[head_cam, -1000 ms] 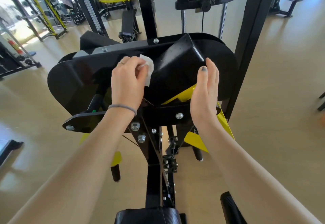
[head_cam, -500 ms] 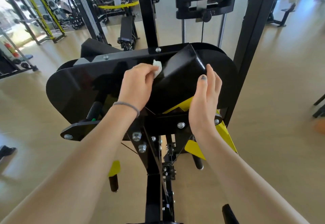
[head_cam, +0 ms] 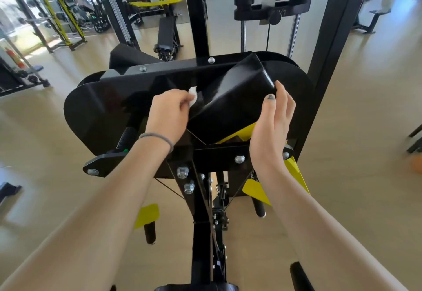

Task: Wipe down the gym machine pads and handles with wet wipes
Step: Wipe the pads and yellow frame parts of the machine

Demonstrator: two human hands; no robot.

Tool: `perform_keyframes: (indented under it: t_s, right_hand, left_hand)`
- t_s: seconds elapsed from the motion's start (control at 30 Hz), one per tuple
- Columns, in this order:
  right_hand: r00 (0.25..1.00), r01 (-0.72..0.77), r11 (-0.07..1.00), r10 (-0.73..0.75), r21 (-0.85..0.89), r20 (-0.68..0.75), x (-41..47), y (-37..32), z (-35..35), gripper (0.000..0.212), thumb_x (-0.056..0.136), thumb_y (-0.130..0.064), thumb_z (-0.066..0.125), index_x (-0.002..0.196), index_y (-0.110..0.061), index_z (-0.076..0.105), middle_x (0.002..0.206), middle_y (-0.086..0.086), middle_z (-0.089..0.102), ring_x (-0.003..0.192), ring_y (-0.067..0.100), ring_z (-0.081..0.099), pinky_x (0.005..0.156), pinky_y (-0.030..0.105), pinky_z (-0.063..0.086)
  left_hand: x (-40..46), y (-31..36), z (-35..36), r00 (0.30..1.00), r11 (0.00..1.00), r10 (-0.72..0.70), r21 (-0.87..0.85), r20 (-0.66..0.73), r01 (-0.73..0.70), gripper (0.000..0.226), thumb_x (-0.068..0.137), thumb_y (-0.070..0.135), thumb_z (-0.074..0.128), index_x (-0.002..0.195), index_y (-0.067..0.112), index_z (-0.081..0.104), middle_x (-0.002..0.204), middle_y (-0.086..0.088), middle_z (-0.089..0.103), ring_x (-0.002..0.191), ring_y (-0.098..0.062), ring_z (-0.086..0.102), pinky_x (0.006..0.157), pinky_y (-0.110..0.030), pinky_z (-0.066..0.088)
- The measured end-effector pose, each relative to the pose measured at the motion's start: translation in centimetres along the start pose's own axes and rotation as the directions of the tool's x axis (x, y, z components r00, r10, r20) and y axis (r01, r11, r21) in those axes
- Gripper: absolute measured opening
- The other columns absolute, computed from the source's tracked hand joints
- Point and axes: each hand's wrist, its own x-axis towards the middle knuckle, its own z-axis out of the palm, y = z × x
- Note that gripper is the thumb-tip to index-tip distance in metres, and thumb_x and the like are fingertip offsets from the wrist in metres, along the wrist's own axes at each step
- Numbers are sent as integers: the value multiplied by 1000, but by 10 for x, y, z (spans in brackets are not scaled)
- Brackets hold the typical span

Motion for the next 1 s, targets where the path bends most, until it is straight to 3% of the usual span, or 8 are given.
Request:
perform_keyframes:
  t_s: [0.17, 0.3, 0.43, 0.6, 0.73, 0.8, 0.9, 1.0]
  right_hand:
    - [1000, 5, 1000, -5, 11, -16, 0, 2, 1, 46, 109, -32, 32, 155, -25, 36, 152, -11, 34, 135, 1, 37, 104, 9, 30]
    - [1000, 1, 1000, -2, 23, 11, 0, 4, -5, 46, 111, -30, 30, 156, -25, 35, 153, -11, 35, 135, -2, 35, 101, 1, 26]
    - [999, -13, 999, 12, 30, 35, -1, 1, -8, 46, 111, -28, 32, 157, -26, 33, 154, -11, 34, 138, 0, 35, 107, 7, 29]
    - [993, -50, 996, 42, 70, 113, 3, 3, -20, 45, 112, -32, 29, 157, -29, 34, 153, -17, 36, 132, -12, 33, 102, 1, 24]
    - [978, -205, 933, 184, 295, 97, 15, 6, -29, 46, 111, -38, 30, 156, -33, 37, 156, -15, 42, 143, 0, 33, 123, 30, 23]
    - [959, -283, 875, 266, 392, 99, 21, 5, -29, 48, 110, -41, 31, 157, -32, 33, 161, -11, 37, 149, 11, 30, 125, 39, 22]
    - [920, -383, 764, 363, 519, 145, 30, 4, -33, 51, 110, -42, 28, 159, -27, 30, 163, -5, 35, 151, 18, 31, 121, 36, 24]
    - [890, -453, 714, 400, 534, 219, 38, 3, -39, 56, 109, -47, 23, 157, -20, 35, 157, 1, 45, 146, 19, 40, 119, 35, 29]
  left_hand:
    - [-4, 47, 3, 959, 955, 252, -126, -127, -268, 26, 95, 2, 54, 107, 9, 76, 107, -1, 73, 100, -8, 65, 90, -11, 48]
    - [-18, 13, 4, 989, 993, 56, -94, -135, -69, 25, 97, 4, 55, 110, 11, 75, 103, 1, 71, 96, -10, 63, 85, -6, 43]
    - [-21, 13, 6, 980, 984, -148, -122, -131, 132, 27, 100, 6, 52, 113, 13, 74, 102, 4, 66, 93, -8, 58, 77, -3, 39]
    - [1, 91, 8, 952, 963, 228, -97, -204, -251, 23, 96, 5, 55, 105, 10, 76, 103, -1, 73, 94, -8, 64, 82, -5, 42]
    - [43, 133, 4, 889, 890, 456, 1, 45, -457, 33, 98, 1, 46, 107, 12, 76, 112, -5, 72, 105, -17, 65, 96, -27, 49]
    - [55, 146, 8, 825, 822, 505, 152, 253, -549, 32, 99, 7, 45, 106, 16, 75, 111, -5, 70, 103, -19, 64, 88, -28, 48]
    - [56, 171, 19, 757, 600, 434, 471, 488, -647, 23, 100, 14, 48, 113, 12, 67, 102, -9, 61, 102, -28, 62, 73, -32, 39]
    - [48, 191, 33, 762, 467, 353, 603, 543, -646, 23, 99, 12, 47, 113, 10, 64, 103, -12, 60, 104, -33, 63, 70, -37, 40]
